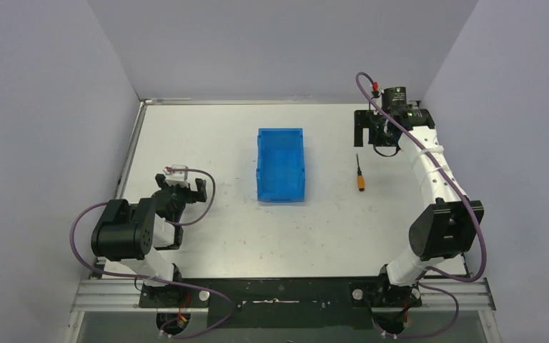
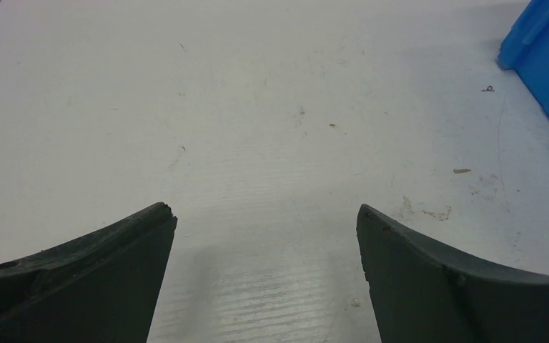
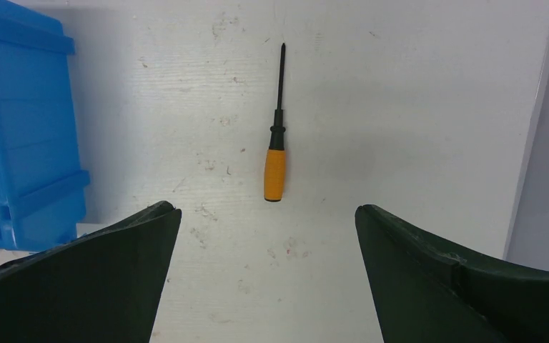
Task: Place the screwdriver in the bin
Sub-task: Pick up the screwdriver from the center of the board.
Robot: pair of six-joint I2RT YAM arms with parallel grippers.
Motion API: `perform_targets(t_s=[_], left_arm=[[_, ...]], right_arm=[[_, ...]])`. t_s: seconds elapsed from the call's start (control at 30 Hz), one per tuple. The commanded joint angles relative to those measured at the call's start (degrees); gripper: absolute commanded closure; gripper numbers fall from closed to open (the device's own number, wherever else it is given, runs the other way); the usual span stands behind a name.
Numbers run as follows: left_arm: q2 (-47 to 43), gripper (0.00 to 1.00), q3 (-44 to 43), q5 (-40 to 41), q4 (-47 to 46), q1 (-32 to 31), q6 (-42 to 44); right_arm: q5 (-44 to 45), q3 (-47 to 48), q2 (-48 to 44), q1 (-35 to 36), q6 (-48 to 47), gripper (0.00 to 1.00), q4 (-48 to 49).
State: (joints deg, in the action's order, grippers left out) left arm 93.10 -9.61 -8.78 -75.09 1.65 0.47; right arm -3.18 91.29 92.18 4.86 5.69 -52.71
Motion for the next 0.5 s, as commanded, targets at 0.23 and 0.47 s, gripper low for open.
perform_targets(t_s=[0.23, 0.47], left_arm=[[-0.91, 0.03, -0.49, 0.27, -2.48, 0.19, -0.15], [-1.02, 0.03, -0.51, 0.35, -2.26, 0.17, -0.12]], right_arm=[[1.6, 1.71, -2.4, -0.03, 0.12, 0.0, 1.93], [1.35, -0.03, -2.45, 0.02, 0.67, 0.0, 3.07]])
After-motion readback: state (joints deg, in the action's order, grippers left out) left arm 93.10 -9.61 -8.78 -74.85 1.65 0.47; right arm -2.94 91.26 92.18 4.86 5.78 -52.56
